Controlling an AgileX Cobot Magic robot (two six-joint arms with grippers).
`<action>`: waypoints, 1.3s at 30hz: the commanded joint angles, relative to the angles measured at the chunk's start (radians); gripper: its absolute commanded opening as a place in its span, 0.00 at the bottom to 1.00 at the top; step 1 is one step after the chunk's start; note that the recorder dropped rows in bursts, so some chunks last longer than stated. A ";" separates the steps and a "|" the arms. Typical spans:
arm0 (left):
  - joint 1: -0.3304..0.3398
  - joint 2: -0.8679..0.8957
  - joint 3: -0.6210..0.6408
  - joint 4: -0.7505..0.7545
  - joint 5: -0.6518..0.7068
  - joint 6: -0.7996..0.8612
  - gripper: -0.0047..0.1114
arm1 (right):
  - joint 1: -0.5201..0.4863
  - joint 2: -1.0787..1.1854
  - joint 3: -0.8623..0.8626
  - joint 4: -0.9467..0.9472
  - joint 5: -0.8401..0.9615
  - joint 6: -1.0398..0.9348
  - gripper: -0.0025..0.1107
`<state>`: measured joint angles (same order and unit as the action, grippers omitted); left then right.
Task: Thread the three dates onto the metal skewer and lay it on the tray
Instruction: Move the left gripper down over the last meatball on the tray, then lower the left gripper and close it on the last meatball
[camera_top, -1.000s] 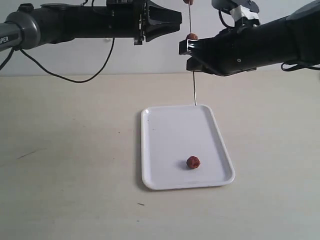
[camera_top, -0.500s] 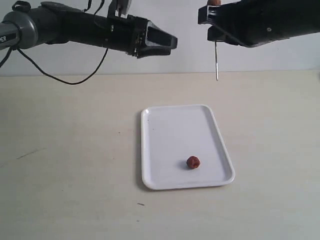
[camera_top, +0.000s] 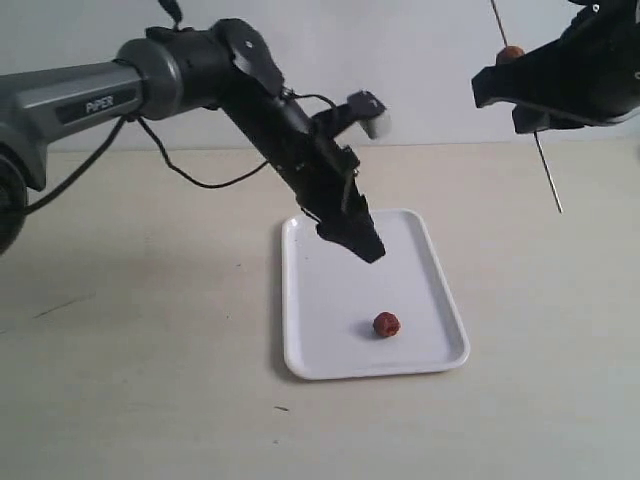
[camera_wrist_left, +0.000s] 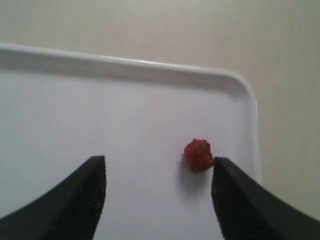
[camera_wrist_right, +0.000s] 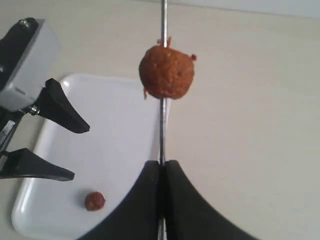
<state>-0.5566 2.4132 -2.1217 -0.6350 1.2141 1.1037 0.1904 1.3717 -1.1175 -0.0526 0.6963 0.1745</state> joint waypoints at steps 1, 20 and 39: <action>-0.079 -0.006 0.002 0.216 0.007 0.068 0.56 | -0.007 -0.008 -0.005 -0.026 0.057 0.009 0.02; -0.263 -0.004 0.002 0.487 0.007 0.471 0.56 | -0.007 -0.008 -0.005 -0.080 0.017 0.011 0.02; -0.265 -0.004 0.088 0.463 -0.066 0.605 0.56 | -0.007 -0.008 -0.005 -0.078 0.003 0.011 0.02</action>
<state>-0.8194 2.4145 -2.0366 -0.1320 1.1824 1.7057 0.1867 1.3717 -1.1175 -0.1220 0.7152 0.1782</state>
